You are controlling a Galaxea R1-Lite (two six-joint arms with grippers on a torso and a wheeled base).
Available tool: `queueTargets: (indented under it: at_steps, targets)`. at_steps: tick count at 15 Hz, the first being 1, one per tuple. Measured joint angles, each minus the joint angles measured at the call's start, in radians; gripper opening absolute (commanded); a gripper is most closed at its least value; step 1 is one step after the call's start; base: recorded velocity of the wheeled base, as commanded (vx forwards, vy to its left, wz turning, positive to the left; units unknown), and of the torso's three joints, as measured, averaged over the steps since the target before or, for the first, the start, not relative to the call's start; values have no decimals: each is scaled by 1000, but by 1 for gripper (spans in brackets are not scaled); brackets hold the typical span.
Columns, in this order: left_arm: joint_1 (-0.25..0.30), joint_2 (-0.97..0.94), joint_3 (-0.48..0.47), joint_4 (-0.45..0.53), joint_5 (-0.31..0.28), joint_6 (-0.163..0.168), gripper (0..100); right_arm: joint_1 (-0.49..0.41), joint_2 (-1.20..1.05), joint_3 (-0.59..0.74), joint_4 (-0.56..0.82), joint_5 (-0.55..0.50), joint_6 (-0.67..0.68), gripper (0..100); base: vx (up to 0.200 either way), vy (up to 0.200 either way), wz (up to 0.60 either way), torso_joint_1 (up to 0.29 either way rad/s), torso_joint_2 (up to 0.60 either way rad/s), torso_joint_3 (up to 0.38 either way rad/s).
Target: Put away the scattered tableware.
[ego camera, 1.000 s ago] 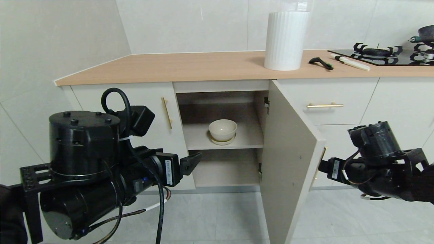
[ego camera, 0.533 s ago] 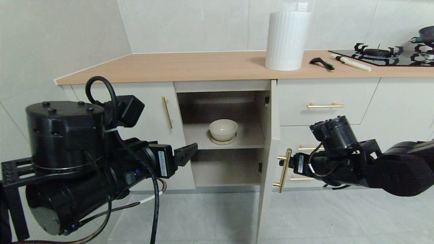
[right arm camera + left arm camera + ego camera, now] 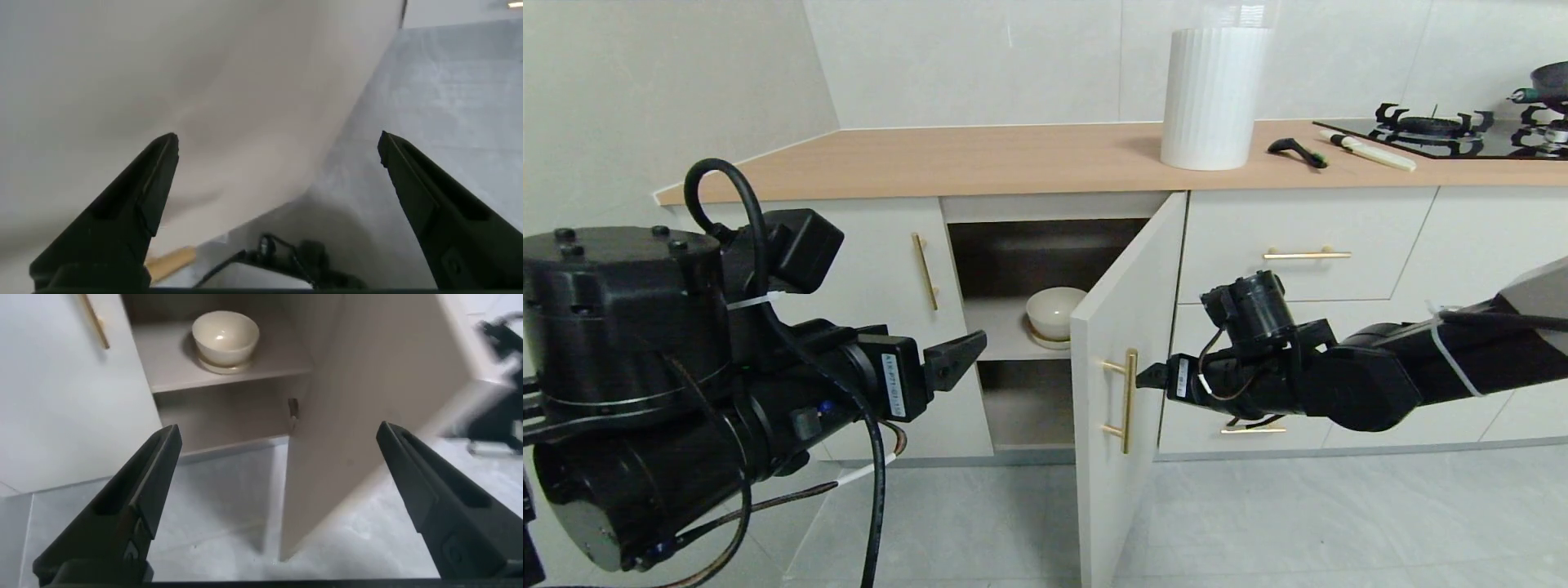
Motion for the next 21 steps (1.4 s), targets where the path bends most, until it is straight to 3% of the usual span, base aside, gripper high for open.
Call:
queueTargets:
  at_steps: [4, 11, 14, 17, 21]
  targets:
    - [0, -23, 3, 0, 0, 26, 100, 20, 88, -97, -24, 23, 8, 100, 0, 0, 0, 0, 0, 0]
    - [-6, -33, 6, -1, 21, 30, 100, 55, 219, -137, -202, 18, 82, 100, 0, 0, 0, 0, 0, 0]
    - [-8, -43, 16, 3, 20, 73, 100, 56, 235, -140, -204, 18, 112, 100, 0, 0, 0, 0, 0, 0]
    - [-8, -57, 19, 5, 20, 78, 100, 57, 243, -140, -219, 18, 115, 100, 0, 0, 0, 0, 0, 0]
    - [-10, -63, 21, 5, 20, 77, 100, 58, 253, -142, -217, 19, 136, 100, 200, 0, 0, -2, 0, 5]
